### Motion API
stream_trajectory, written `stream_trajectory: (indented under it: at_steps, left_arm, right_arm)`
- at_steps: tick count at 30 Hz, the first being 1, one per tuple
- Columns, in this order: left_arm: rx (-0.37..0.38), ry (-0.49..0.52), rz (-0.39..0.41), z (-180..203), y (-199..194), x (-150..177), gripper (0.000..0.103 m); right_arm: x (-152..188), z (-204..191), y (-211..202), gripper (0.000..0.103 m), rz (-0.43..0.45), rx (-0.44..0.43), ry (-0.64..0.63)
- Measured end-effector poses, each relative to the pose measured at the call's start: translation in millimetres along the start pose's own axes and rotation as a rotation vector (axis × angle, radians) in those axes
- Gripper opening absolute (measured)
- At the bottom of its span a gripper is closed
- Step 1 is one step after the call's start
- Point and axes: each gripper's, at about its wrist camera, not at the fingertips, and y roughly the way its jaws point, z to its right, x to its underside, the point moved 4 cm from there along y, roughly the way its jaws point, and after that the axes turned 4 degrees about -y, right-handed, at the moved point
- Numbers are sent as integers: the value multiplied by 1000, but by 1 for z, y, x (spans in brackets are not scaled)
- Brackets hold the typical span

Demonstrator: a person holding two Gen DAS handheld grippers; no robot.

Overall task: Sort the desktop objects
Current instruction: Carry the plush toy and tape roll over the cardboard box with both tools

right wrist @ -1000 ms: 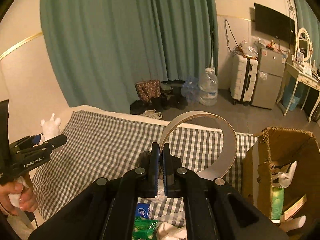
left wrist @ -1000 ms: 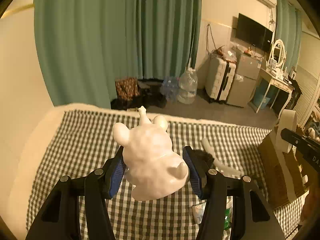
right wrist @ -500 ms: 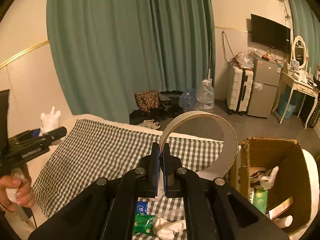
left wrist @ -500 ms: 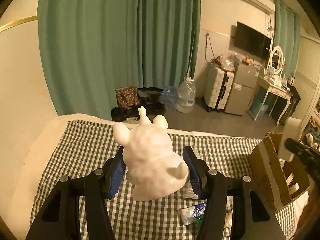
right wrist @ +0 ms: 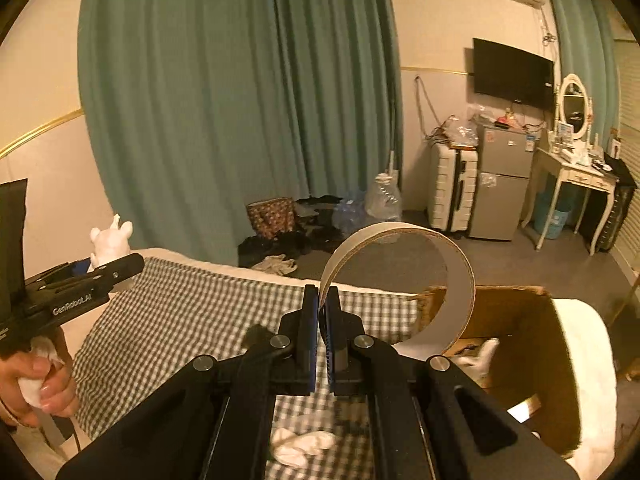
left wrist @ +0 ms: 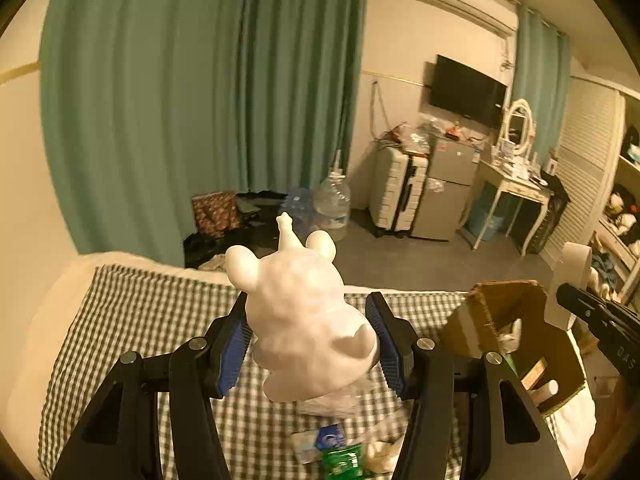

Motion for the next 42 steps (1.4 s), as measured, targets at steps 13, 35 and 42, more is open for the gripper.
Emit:
stream_trajectory:
  at_steps: [13,35,42]
  left_arm:
    - [136,92,11,113,9,-6,57]
    - [271,250,-89,260,64,38,58]
    - [308,281,-168,292,94,64,58]
  right_arm:
    - [5,80,-24,3,-1,102,34]
    - [46,185,-27,3,-67,208,119]
    - [79,199,-12,3,-136,211,141]
